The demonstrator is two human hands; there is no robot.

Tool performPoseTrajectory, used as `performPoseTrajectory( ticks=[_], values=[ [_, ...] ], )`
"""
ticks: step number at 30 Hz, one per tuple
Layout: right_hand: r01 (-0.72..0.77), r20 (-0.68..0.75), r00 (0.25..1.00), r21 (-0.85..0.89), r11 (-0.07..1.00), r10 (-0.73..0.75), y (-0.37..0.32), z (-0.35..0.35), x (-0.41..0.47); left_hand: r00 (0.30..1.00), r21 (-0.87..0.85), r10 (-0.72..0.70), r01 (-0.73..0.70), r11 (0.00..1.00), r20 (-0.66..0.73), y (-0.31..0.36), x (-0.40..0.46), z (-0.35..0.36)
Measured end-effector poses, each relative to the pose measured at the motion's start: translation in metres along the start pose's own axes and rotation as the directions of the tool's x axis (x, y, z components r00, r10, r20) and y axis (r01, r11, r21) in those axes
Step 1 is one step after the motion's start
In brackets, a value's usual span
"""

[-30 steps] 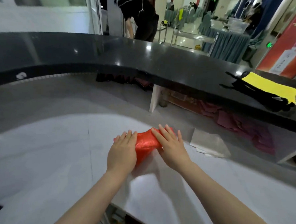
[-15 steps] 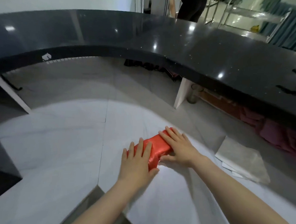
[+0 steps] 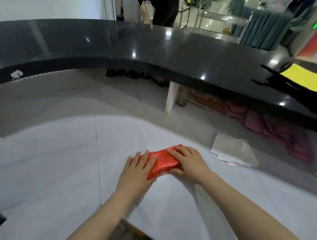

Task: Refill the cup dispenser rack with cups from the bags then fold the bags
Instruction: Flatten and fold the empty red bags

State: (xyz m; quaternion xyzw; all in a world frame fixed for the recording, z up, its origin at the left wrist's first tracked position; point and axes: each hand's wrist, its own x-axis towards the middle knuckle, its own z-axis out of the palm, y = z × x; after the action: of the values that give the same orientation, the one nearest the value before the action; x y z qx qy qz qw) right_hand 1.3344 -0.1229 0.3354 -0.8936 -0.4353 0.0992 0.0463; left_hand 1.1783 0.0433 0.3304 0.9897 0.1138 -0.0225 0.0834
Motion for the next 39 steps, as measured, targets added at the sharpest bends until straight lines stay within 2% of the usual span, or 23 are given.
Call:
performPoseTrajectory(
  ticks=[3,6,10,12,14,15,17,20,22,24,26,28,30,34,37,39],
  values=[
    [-0.095,-0.038,0.995,-0.011,0.995,0.095,-0.004,0.002,-0.033,0.956,0.113,0.272,-0.260,0.959,-0.107,-0.004,-0.004,-0.009],
    [-0.174,-0.068,0.983,-0.027,0.984,0.172,-0.009,0.007,-0.070,0.876,0.194,0.452,-0.421,0.886,-0.165,-0.003,-0.005,-0.013],
    [-0.309,-0.115,0.945,-0.016,0.951,0.306,-0.017,0.017,-0.123,0.838,0.097,0.531,-0.523,0.847,-0.125,0.014,-0.007,-0.014],
    [-0.373,-0.117,0.921,0.004,0.928,0.371,-0.019,0.020,-0.150,0.825,0.039,0.562,-0.560,0.827,-0.058,0.030,-0.013,-0.013],
    [-0.434,-0.127,0.887,0.099,0.896,0.443,-0.017,0.022,-0.180,0.856,-0.050,0.517,-0.516,0.855,-0.010,0.048,-0.018,-0.011],
    [-0.466,-0.139,0.857,0.205,0.861,0.497,-0.016,0.023,-0.197,0.869,-0.095,0.495,-0.493,0.865,-0.001,0.058,-0.020,-0.010],
    [-0.498,-0.135,0.772,0.479,0.723,0.621,-0.015,0.023,-0.235,0.870,-0.226,0.492,-0.476,0.850,0.015,0.082,-0.029,-0.015],
    [-0.415,-0.178,0.596,0.766,0.490,0.783,-0.016,0.024,-0.294,0.840,-0.463,0.541,-0.463,0.756,0.044,0.123,-0.040,-0.023],
    [-0.311,-0.236,0.430,0.868,0.388,0.871,-0.016,0.023,-0.337,0.833,-0.622,0.550,-0.400,0.674,0.060,0.159,-0.052,-0.027],
    [-0.232,-0.250,0.306,0.916,0.326,0.919,-0.015,0.020,-0.386,0.809,-0.702,0.585,-0.386,0.599,0.054,0.200,-0.069,-0.027],
    [-0.210,-0.216,0.255,0.939,0.272,0.942,-0.018,0.020,-0.442,0.765,-0.760,0.639,-0.367,0.536,0.081,0.245,-0.092,-0.022],
    [-0.197,-0.163,0.250,0.956,0.215,0.954,-0.024,0.025,-0.502,0.726,-0.808,0.677,-0.326,0.491,0.118,0.290,-0.121,-0.012],
    [-0.190,-0.139,0.207,0.965,0.179,0.969,-0.034,0.033,-0.562,0.650,-0.832,0.742,-0.313,0.459,0.165,0.335,-0.155,0.000],
    [-0.125,-0.109,-0.016,0.987,0.106,0.994,-0.056,0.059,-0.675,0.429,-0.862,0.878,-0.341,0.376,0.213,0.417,-0.233,0.023],
    [-0.034,-0.026,-0.141,0.999,0.021,0.990,-0.076,0.083,-0.749,0.287,-0.861,0.933,-0.392,0.322,0.218,0.471,-0.293,0.043],
    [-0.038,-0.001,-0.221,0.999,-0.007,0.975,-0.091,0.099,-0.792,0.188,-0.856,0.953,-0.425,0.295,0.236,0.503,-0.329,0.060]
  ],
)
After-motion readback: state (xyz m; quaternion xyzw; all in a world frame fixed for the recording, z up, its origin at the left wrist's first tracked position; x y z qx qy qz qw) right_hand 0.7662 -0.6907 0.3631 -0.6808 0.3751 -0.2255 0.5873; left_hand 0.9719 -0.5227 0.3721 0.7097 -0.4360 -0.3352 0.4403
